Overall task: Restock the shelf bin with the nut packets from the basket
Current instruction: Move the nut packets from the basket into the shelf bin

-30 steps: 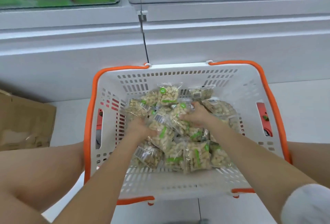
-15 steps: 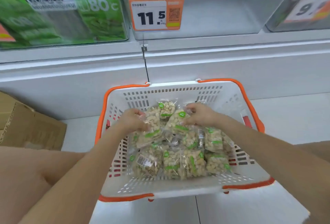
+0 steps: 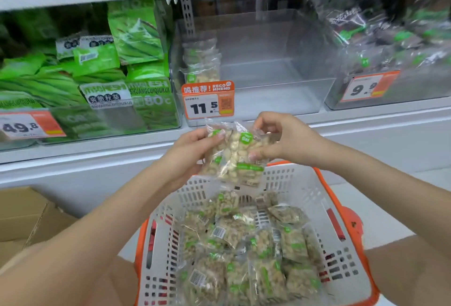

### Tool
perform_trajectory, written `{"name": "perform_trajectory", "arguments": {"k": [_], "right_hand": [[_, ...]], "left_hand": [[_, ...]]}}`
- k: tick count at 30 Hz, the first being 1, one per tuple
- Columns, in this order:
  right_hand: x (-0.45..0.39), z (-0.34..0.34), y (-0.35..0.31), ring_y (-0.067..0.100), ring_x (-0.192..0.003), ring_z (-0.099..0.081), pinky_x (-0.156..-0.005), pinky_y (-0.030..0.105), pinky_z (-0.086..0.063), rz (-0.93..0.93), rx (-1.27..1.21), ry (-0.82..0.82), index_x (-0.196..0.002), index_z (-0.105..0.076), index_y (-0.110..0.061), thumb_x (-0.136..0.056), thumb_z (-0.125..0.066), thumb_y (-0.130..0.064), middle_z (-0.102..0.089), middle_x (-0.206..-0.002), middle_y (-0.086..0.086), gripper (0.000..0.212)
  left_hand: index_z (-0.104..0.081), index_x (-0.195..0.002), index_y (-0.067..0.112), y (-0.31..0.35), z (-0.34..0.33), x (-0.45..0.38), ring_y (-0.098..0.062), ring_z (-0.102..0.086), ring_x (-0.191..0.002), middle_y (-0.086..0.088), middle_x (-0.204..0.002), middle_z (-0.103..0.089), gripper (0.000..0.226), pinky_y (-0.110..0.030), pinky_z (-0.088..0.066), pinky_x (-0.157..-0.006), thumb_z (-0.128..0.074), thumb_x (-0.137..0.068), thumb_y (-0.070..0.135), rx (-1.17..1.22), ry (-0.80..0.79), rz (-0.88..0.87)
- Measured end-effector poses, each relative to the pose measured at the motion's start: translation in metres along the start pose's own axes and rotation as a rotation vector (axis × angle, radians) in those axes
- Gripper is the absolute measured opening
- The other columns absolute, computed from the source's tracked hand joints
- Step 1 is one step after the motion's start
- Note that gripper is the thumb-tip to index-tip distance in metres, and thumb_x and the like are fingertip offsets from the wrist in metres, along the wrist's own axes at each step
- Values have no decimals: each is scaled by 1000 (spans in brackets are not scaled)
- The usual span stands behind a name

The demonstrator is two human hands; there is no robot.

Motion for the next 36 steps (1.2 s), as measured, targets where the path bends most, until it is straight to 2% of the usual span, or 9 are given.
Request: {"name": "perform_trajectory", "arguments": {"k": [5, 9, 12, 16, 19, 22, 26, 31, 36], "right_hand": [[-13, 4, 0, 13, -71, -55, -71, 37, -54, 56, 98, 76, -84, -60, -34, -56, -91, -25, -58, -94, -6, 43], [-21, 9, -1, 22, -73, -56, -73, 48, -54, 74, 72, 140, -83, -60, -36, -56, -90, -26, -56, -97, -5, 42], [-26, 11, -8, 28, -85, -61, -82, 45, -51, 123, 22, 162, -82, -61, -36, -56, -89, -25, -58, -94, -5, 40], [-29, 12, -10, 24, -82, -60, -83, 39, -50, 182, 53, 175, -84, -58, -41, -64, -83, -5, -57, -94, -4, 48], [-25, 11, -7, 10, -83, -55, -78, 23, -47, 180, 35, 202, -98, -53, -46, -63, -85, -21, -52, -106, -5, 54], [-22, 10, -9, 5, -105, -50, -82, 19, -50, 186, -40, 229, -110, -41, -60, -63, -84, -34, -39, -121, -16, 68], [-22, 8, -13, -1, -133, -33, -106, 20, -38, 294, -71, 94, -125, -40, -54, -66, -82, -44, -35, -134, -30, 74], [-19, -2, -14, 13, -115, -59, -93, 30, -51, 275, -298, -142, -128, -40, -51, -72, -80, -27, -39, -142, -14, 73], [-17, -6, -15, 13, -109, -64, -83, 25, -53, 288, -337, -170, -130, -38, -52, -68, -80, -19, -40, -142, -10, 81]], "left_hand": [[-53, -75, 16, 11, -13, -10, -1, -52, -44, 8, -55, -57, 20, -18, -42, -40, -55, -94, 19, 31, 129, -85], [-55, -77, 21, 21, -19, -13, 1, -54, -45, 13, -51, -58, 23, -17, -42, -45, -49, -96, 31, 115, 73, -80], [-60, -99, 18, 26, -24, -13, -1, -58, -54, 9, -75, -66, 29, -17, -44, -49, -60, -80, 41, 67, 11, -112], [-55, -105, 14, 22, -28, -16, 4, -63, -60, 19, -68, -68, 45, -10, -45, -50, -77, -66, 19, 5, 41, -187], [-59, -100, 15, 20, -25, -16, -4, -63, -57, 10, -73, -68, 32, -12, -44, -49, -78, -74, 17, 28, 101, -181], [-62, -108, 8, 18, -25, -15, -27, -70, -89, -9, -99, -72, 48, -28, -49, -71, -80, -71, 32, 132, 125, -133], [-61, -110, 3, 25, -24, -8, -1, -66, -62, 4, -81, -72, 27, -12, -48, -50, -65, -85, 14, 278, 107, -126], [-59, -119, 7, 33, -20, -6, -33, -67, -101, -16, -113, -68, 45, -45, -56, -84, -71, -77, 19, 323, 49, -137], [-54, -125, 10, 28, -21, -5, -35, -65, -105, -15, -117, -67, 55, -48, -53, -89, -71, -74, 24, 344, 37, -133]]}}
Point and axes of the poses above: each hand's wrist, its own x-axis away from the middle knuckle, its own z-axis out of the back of the hand, y = z × x, the point moved 3 cm from there along -x, towards the middle knuckle
